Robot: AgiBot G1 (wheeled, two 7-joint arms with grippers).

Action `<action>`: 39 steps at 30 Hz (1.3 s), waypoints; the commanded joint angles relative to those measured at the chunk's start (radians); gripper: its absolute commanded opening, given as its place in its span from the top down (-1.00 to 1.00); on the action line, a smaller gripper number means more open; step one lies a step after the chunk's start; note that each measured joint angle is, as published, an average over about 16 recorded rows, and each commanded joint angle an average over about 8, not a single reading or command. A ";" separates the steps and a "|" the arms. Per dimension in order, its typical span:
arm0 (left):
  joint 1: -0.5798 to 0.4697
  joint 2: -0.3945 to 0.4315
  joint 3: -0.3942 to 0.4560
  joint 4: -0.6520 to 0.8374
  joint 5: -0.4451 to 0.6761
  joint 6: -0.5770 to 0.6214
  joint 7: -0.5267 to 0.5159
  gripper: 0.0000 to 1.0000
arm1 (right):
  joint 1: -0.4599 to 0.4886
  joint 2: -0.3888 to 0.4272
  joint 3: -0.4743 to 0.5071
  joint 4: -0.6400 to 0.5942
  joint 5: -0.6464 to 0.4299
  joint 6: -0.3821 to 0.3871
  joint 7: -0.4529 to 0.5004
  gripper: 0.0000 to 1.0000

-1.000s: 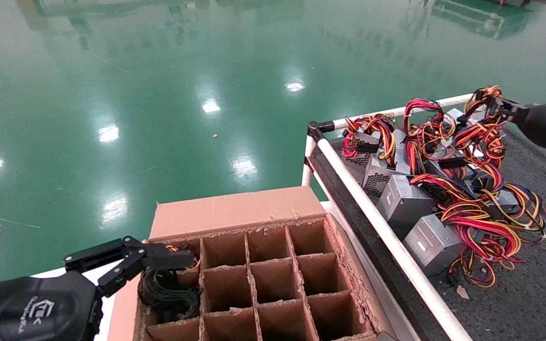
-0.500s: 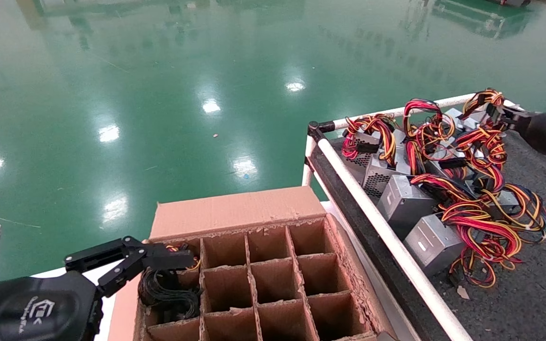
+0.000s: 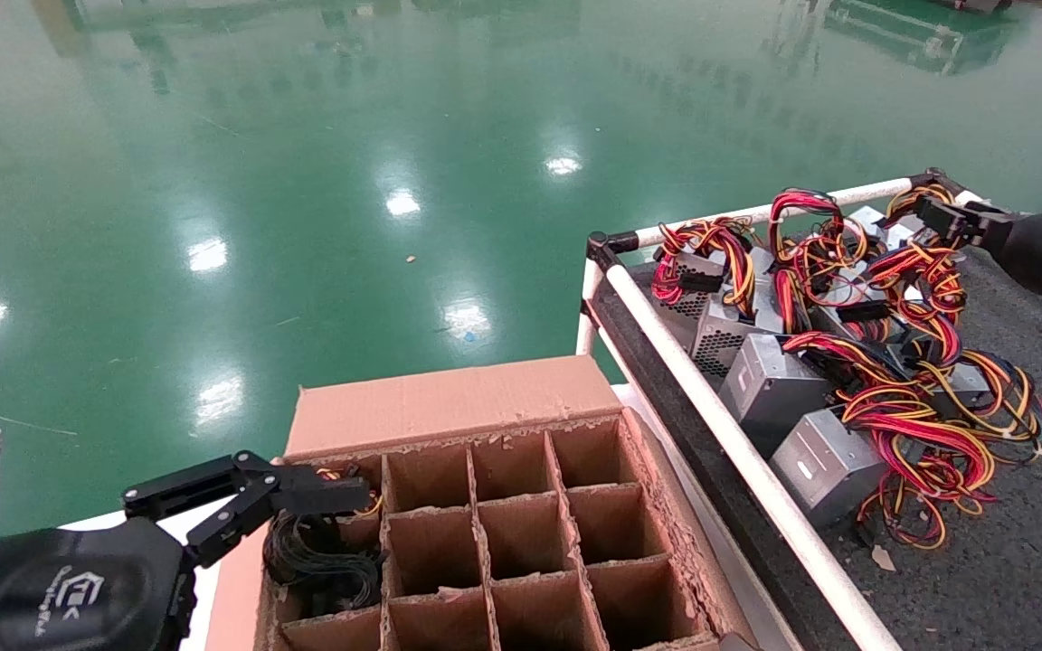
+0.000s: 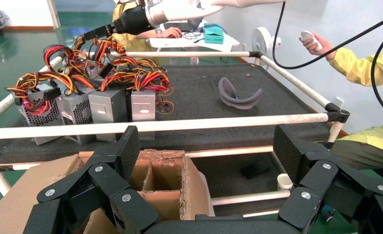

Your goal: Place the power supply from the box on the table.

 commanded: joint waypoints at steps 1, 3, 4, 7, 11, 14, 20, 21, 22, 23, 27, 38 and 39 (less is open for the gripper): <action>0.000 0.000 0.000 0.000 0.000 0.000 0.000 -1.00 | 0.000 0.000 0.000 0.000 0.001 0.000 0.000 -1.00; 0.000 0.000 0.000 0.000 0.000 0.000 0.000 -1.00 | 0.001 0.000 0.000 0.001 0.001 -0.001 0.000 -1.00; 0.000 0.000 0.000 0.000 0.000 0.000 0.000 -1.00 | 0.003 0.001 0.000 0.001 0.000 -0.002 0.000 -1.00; 0.000 0.000 0.000 0.000 0.000 0.000 0.000 -1.00 | 0.015 0.003 -0.002 0.004 -0.002 -0.008 0.002 -1.00; 0.000 0.000 0.000 0.000 0.000 0.000 0.000 -1.00 | 0.043 0.002 -0.007 0.004 -0.010 -0.023 0.010 -1.00; 0.000 0.000 0.000 0.000 0.000 0.000 0.000 -1.00 | 0.064 -0.005 -0.012 0.002 -0.017 -0.033 0.018 -1.00; 0.000 0.000 0.000 0.001 0.000 0.000 0.000 -1.00 | 0.083 -0.014 -0.017 -0.003 -0.023 -0.050 0.031 -1.00; 0.000 0.000 0.000 0.001 0.000 0.000 0.000 -1.00 | 0.082 -0.014 -0.017 0.000 -0.022 -0.055 0.032 -1.00; 0.000 0.000 0.000 0.001 0.000 0.000 0.000 -1.00 | 0.078 -0.012 -0.017 0.006 -0.019 -0.061 0.032 -1.00; 0.000 0.000 0.000 0.001 0.000 0.000 0.000 -1.00 | 0.072 -0.009 -0.017 0.015 -0.016 -0.068 0.033 -1.00; 0.000 0.000 0.000 0.001 0.000 0.000 0.001 -1.00 | 0.030 0.010 -0.013 0.081 0.013 -0.115 0.036 -1.00; 0.000 0.000 0.001 0.001 0.000 0.000 0.001 -1.00 | -0.129 0.086 0.000 0.326 0.119 -0.287 0.047 -1.00; 0.000 0.000 0.001 0.001 0.000 0.000 0.001 -1.00 | -0.144 0.093 0.002 0.349 0.129 -0.303 0.048 -1.00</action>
